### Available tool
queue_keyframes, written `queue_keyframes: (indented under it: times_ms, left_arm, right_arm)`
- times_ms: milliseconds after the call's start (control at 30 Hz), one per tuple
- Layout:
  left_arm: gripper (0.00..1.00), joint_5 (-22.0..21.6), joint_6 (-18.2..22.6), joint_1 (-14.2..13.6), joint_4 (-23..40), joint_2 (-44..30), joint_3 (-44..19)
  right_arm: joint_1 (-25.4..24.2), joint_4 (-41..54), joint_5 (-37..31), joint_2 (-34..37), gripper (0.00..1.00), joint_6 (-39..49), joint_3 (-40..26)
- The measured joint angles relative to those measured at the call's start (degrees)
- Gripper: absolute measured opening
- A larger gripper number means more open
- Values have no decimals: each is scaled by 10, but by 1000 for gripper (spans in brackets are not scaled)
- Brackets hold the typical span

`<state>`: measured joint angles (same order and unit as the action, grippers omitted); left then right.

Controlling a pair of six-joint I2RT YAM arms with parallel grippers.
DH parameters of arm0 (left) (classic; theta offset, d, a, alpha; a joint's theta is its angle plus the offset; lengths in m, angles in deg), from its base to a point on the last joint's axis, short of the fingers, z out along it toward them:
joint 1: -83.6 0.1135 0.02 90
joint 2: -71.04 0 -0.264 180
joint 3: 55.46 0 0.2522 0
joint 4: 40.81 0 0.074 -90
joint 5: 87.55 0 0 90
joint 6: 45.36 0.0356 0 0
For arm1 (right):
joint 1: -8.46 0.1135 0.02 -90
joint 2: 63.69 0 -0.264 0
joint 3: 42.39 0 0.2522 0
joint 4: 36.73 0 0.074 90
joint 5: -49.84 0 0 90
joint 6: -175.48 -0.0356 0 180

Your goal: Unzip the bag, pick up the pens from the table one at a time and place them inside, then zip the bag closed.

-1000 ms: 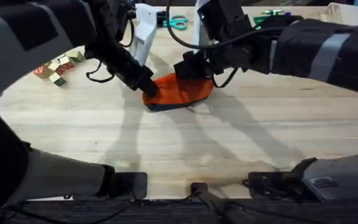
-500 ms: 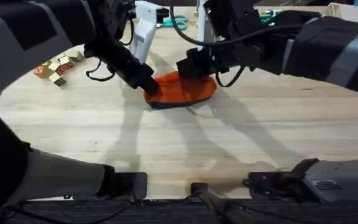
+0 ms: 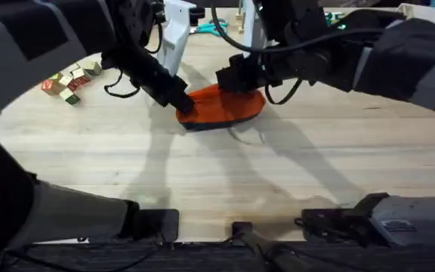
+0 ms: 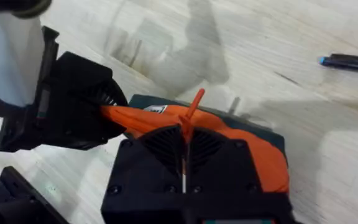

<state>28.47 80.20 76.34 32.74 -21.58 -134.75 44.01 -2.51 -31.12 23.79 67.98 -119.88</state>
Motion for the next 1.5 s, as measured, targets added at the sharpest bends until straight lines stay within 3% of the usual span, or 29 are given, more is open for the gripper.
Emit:
queue_keyframes:
  times_ms: [700, 1100, 1500]
  left_arm:
    - [43, -17, 0, 2, 8, 0, 0]
    - [43, -44, 0, 6, 7, 0, 0]
    - [43, -46, 0, 8, 4, 0, 0]
  right_arm:
    - [-1, -58, 32, -1, 31, -5, 4]
    - [37, -82, 32, 1, 33, -7, 4]
    - [71, -191, 50, 70, 33, -26, 4]
